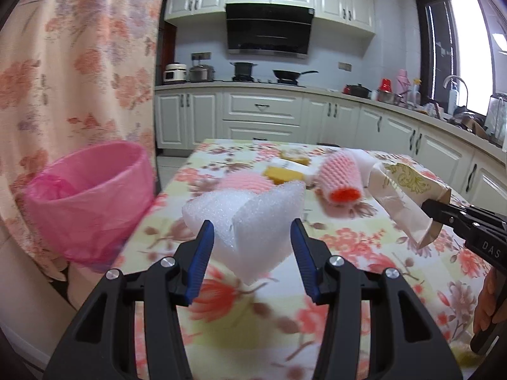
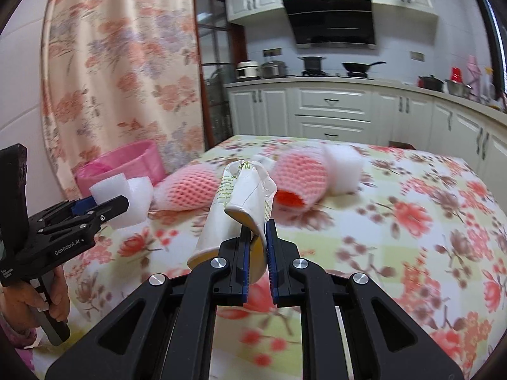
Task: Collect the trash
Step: 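Carry the paper packet and foam sheet over the pink bin, then open both tools to drop the packet and foam sheet into the bin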
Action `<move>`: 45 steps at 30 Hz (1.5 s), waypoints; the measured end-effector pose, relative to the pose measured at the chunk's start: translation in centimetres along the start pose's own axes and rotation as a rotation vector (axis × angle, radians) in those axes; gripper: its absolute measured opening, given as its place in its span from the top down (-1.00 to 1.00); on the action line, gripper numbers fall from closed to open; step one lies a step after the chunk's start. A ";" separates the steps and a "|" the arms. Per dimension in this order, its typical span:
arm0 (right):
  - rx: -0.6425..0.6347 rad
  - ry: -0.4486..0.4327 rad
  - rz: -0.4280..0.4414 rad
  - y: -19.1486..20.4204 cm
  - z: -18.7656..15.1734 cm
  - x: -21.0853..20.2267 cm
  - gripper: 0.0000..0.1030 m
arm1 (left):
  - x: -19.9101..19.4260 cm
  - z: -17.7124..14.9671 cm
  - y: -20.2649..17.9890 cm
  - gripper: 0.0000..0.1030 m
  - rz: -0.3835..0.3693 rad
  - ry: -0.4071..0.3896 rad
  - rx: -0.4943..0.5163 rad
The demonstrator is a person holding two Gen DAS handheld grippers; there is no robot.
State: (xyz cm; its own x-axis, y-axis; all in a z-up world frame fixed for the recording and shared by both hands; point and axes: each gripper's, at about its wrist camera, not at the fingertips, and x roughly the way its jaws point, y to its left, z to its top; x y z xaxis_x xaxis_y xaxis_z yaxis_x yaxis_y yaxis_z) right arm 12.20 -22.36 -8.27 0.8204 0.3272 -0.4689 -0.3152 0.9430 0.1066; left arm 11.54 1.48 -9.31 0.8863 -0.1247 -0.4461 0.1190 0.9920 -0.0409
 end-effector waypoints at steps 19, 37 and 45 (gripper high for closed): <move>-0.095 0.003 0.257 10.3 5.9 8.0 0.74 | -4.3 3.5 11.0 0.06 0.191 -0.108 -0.081; -0.148 0.030 0.379 21.3 12.7 17.8 0.74 | 0.2 7.6 23.4 0.05 0.273 -0.080 -0.122; -0.135 0.100 0.372 22.8 12.5 22.4 0.72 | 3.3 7.2 26.2 -0.08 0.265 -0.018 -0.156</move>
State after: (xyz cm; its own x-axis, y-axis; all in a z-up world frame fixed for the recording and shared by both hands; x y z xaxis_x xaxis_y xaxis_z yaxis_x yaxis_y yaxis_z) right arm 29.34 7.27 -5.41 0.5902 0.6311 -0.5034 -0.6474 0.7425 0.1719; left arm 20.82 26.92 -5.44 0.8851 0.1399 -0.4440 -0.1864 0.9805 -0.0626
